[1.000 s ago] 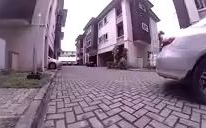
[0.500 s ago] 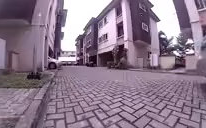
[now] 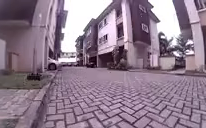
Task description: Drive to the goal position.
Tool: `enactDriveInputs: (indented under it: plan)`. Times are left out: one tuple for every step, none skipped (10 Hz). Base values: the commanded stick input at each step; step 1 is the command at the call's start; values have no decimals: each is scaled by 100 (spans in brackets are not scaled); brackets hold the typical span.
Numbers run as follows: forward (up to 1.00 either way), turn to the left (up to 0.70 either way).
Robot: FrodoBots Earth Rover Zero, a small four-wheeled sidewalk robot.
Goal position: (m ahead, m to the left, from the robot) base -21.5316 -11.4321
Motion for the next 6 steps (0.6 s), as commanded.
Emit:
enactDriveInputs:
  plan:
    - [50,-50]
    - [49,-49]
    - [44,-44]
    - [43,-43]
    - [42,-43]
    - [38,-63]
